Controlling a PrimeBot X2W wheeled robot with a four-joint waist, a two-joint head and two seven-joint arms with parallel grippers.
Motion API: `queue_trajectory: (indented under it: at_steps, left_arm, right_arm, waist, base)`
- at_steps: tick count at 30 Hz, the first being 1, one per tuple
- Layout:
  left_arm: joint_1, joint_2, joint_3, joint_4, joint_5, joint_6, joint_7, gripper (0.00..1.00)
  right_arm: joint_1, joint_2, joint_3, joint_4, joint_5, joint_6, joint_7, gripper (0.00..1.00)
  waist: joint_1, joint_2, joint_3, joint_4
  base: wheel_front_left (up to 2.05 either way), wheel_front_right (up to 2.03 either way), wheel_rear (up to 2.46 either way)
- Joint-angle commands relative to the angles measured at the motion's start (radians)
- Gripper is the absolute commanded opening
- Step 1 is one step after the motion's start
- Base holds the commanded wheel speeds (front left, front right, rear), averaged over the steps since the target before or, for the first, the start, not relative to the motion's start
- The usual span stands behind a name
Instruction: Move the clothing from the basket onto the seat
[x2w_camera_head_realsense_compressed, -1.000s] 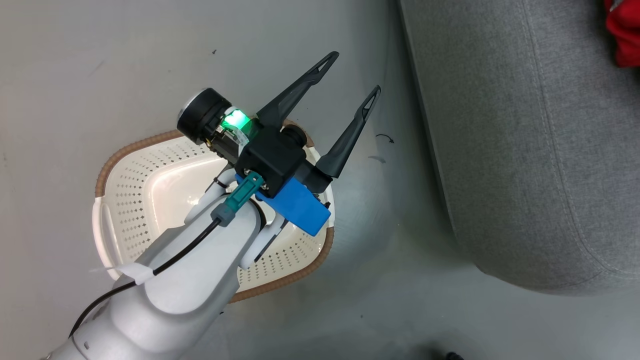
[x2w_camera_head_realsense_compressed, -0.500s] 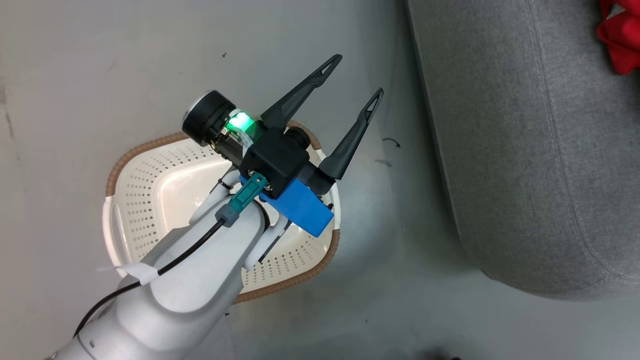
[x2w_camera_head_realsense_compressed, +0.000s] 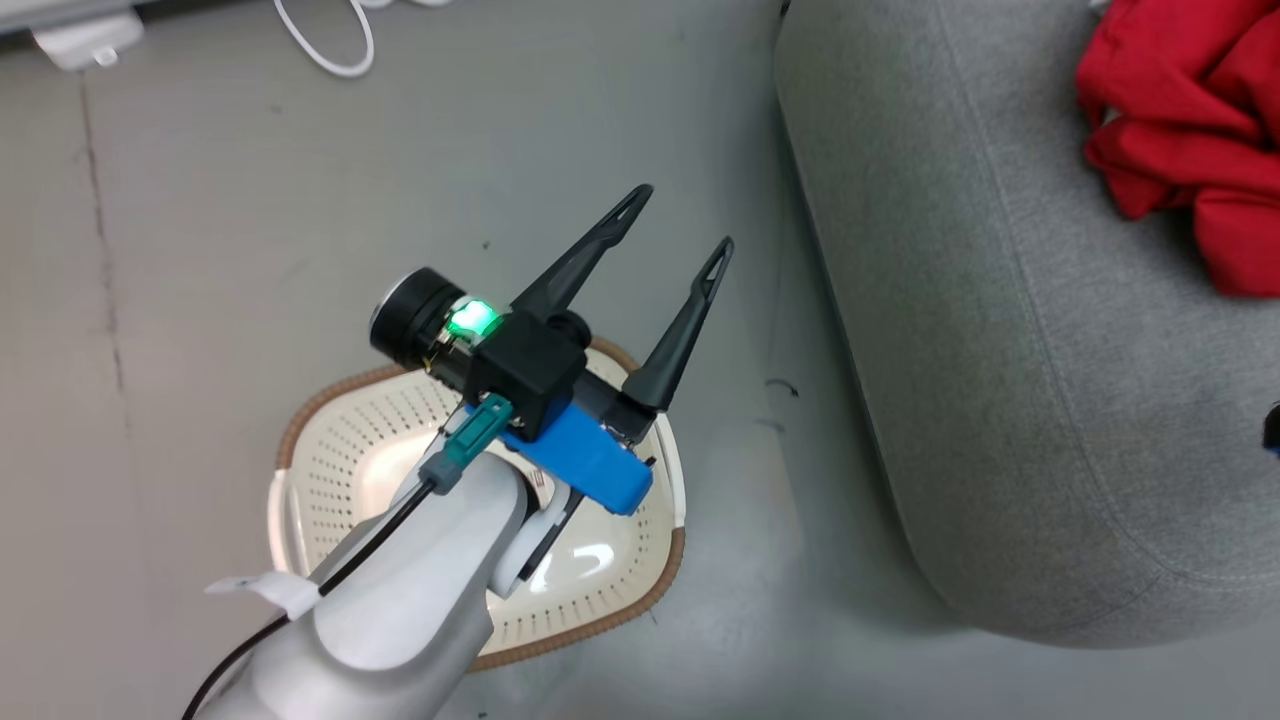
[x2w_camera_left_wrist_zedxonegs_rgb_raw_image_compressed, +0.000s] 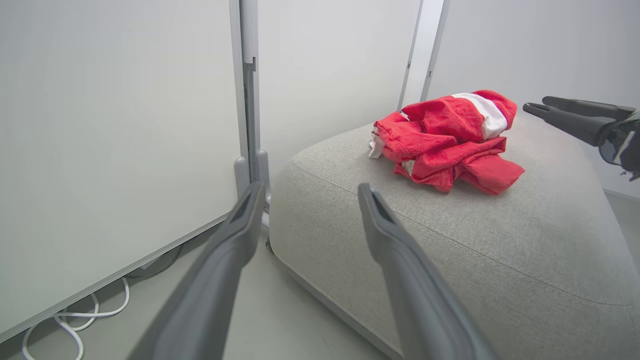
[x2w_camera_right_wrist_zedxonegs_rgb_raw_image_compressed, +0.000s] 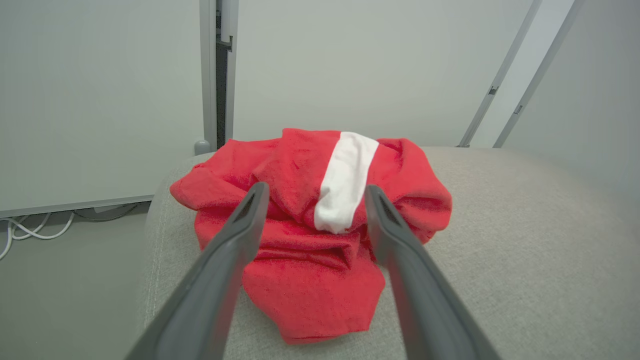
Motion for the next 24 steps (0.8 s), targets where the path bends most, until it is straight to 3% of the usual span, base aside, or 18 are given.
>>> queue_trajectory:
  at_steps: [1, 13, 24]
  left_arm:
    - [0.027, 0.002, 0.018, -0.005, -0.006, 0.007, -0.006, 1.00]
    - [0.228, 0.004, 0.203, -0.075, 0.010, 0.029, -0.006, 1.00]
    - [0.400, 0.001, 0.404, -0.112, 0.053, 0.017, -0.006, 1.00]
  right_arm:
    - [0.039, 0.015, 0.016, -0.035, 0.000, 0.000, -0.004, 1.00]
    - [0.175, 0.097, 0.191, -0.200, 0.027, 0.001, -0.004, 1.00]
    - [0.271, 0.135, 0.295, -0.255, 0.028, 0.001, -0.004, 1.00]
  waist:
    - [0.0001, 0.0000, -0.069, 0.009]
    - [0.0001, 0.0000, -0.253, 0.095]
    - [0.0001, 0.0000, -0.362, 0.164]
  base:
    - [0.00, 0.00, 0.00]
    - [0.00, 0.00, 0.00]
    - [0.00, 0.00, 0.00]
